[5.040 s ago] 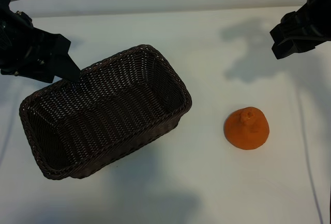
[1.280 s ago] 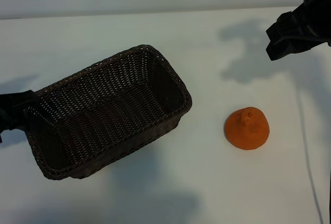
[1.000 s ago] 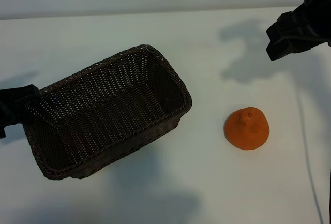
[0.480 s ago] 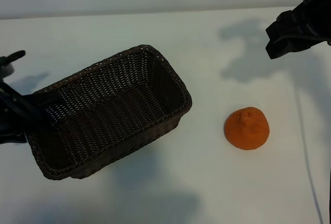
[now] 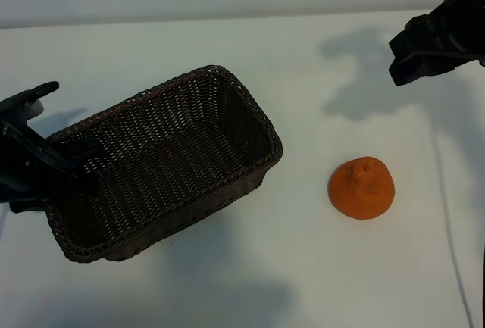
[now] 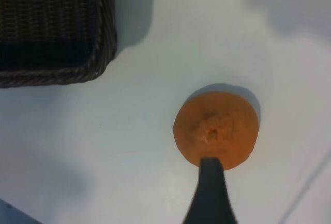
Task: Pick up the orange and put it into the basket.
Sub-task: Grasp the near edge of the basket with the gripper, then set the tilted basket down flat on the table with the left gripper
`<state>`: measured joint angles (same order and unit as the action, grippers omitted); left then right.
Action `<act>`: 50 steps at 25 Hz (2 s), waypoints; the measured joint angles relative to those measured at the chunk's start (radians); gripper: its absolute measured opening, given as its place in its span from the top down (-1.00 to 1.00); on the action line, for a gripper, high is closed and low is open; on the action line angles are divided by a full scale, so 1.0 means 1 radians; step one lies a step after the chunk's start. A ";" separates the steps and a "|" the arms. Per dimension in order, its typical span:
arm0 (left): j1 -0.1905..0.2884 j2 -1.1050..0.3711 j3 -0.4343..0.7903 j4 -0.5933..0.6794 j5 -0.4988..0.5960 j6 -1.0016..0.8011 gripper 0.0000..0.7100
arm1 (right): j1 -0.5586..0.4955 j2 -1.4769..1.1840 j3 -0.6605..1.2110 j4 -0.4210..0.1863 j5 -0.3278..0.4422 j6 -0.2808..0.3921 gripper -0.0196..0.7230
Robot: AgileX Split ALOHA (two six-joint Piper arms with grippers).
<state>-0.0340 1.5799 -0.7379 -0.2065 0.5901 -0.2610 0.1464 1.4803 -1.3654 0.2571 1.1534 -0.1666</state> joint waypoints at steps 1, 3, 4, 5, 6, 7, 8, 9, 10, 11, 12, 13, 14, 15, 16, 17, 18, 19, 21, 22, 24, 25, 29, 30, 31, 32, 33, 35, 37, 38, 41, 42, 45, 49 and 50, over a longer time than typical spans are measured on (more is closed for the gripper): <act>0.000 0.000 0.000 0.000 0.000 0.005 -0.54 | 0.000 0.000 0.000 0.000 0.000 0.000 -0.47; 0.000 0.000 0.000 0.000 0.000 0.015 -0.51 | 0.000 0.000 0.000 0.000 -0.001 0.000 -0.47; 0.000 0.000 0.000 0.000 0.000 0.016 -0.45 | 0.000 0.000 0.000 0.000 -0.001 0.000 -0.47; 0.000 0.000 0.000 0.000 0.000 0.017 -0.36 | 0.000 0.000 0.000 0.000 -0.001 0.000 -0.47; 0.000 0.000 0.000 0.000 0.000 0.018 -0.19 | 0.000 0.000 0.000 0.000 -0.001 0.000 -0.47; 0.000 0.000 0.000 0.000 0.000 0.018 0.04 | 0.000 0.000 0.000 0.000 -0.001 0.000 -0.47; 0.000 0.000 0.000 -0.005 -0.002 0.018 0.31 | 0.000 0.000 0.000 0.000 -0.001 0.000 -0.47; 0.001 0.000 0.000 -0.023 -0.013 0.007 0.48 | 0.000 0.000 0.000 0.000 -0.001 0.000 -0.47; 0.001 0.000 0.000 -0.031 -0.024 0.008 0.51 | 0.000 0.000 0.000 0.000 -0.001 0.000 -0.47; 0.001 0.000 0.000 -0.033 -0.024 0.010 0.51 | 0.000 0.000 0.000 0.000 -0.001 0.000 -0.47; 0.001 0.000 0.000 -0.035 -0.018 0.009 0.51 | 0.000 0.000 0.000 0.000 -0.001 0.000 -0.47; 0.002 0.000 0.000 -0.035 -0.017 0.008 0.51 | 0.000 0.000 0.000 0.000 -0.001 0.000 -0.47; 0.002 0.000 0.000 -0.035 -0.014 0.008 0.51 | 0.000 0.000 0.000 0.000 -0.001 0.000 -0.47; 0.002 0.000 0.000 -0.035 -0.011 0.008 0.51 | 0.000 0.000 0.000 0.000 -0.001 0.000 -0.47; 0.002 0.000 0.000 -0.035 -0.008 0.008 0.51 | 0.000 0.000 0.000 0.000 -0.001 0.000 -0.47; 0.002 0.000 0.000 -0.035 -0.006 0.008 0.52 | 0.000 0.000 0.000 0.000 -0.001 0.000 -0.47; 0.002 0.000 0.000 -0.035 -0.004 0.008 0.52 | 0.000 0.000 0.000 0.000 -0.001 0.000 -0.47; 0.002 0.000 0.000 -0.035 0.000 0.008 0.52 | 0.000 0.000 0.000 0.000 -0.001 0.000 -0.47; 0.002 0.000 0.000 -0.039 0.003 0.009 0.52 | 0.000 0.000 0.000 0.000 -0.001 0.000 -0.47; 0.002 0.000 0.000 -0.044 0.008 0.013 0.52 | 0.000 0.000 0.000 0.000 -0.001 0.000 -0.47; 0.002 0.000 -0.009 -0.054 0.028 0.023 0.52 | 0.000 0.000 0.000 0.000 -0.001 0.000 -0.47; 0.002 -0.001 -0.021 -0.056 0.046 0.030 0.53 | 0.000 0.000 0.000 0.000 -0.001 0.000 -0.47; 0.002 -0.036 -0.089 -0.049 0.131 0.041 0.56 | 0.000 0.000 0.000 0.000 -0.001 0.000 -0.47; 0.002 -0.051 -0.121 -0.038 0.164 0.045 0.56 | 0.000 0.000 0.000 0.000 -0.001 0.000 -0.47; 0.002 -0.065 -0.145 -0.026 0.194 0.055 0.56 | 0.000 0.000 0.000 0.000 -0.001 0.000 -0.47; 0.002 -0.079 -0.175 -0.013 0.230 0.071 0.56 | 0.000 0.000 0.000 0.000 -0.001 0.000 -0.47; 0.002 -0.091 -0.200 -0.005 0.264 0.084 0.56 | 0.000 0.000 0.000 0.000 -0.001 0.000 -0.47; 0.002 -0.116 -0.252 -0.003 0.318 0.104 0.56 | 0.000 0.000 0.000 0.000 -0.001 0.000 -0.47; 0.002 -0.136 -0.302 -0.006 0.357 0.114 0.56 | 0.000 0.000 0.000 0.000 -0.001 0.000 -0.47; 0.002 -0.145 -0.324 -0.006 0.370 0.120 0.56 | 0.000 0.000 0.000 0.000 -0.001 0.000 -0.47; 0.002 -0.150 -0.362 -0.006 0.410 0.127 0.56 | 0.000 0.000 0.000 0.000 -0.001 0.000 -0.46; 0.002 -0.150 -0.366 -0.006 0.417 0.127 0.56 | 0.000 0.000 0.000 0.000 -0.001 0.000 -0.46; 0.002 -0.150 -0.366 -0.006 0.424 0.127 0.56 | 0.000 0.000 0.000 0.000 -0.001 0.000 -0.46; 0.002 -0.150 -0.366 -0.006 0.425 0.133 0.56 | 0.000 0.000 0.000 0.000 -0.001 0.000 -0.46; 0.002 -0.150 -0.366 -0.006 0.425 0.136 0.56 | 0.000 0.000 0.000 0.000 -0.001 0.000 -0.46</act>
<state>-0.0325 1.4301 -1.1037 -0.2120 1.0154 -0.1250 0.1464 1.4803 -1.3654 0.2571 1.1522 -0.1666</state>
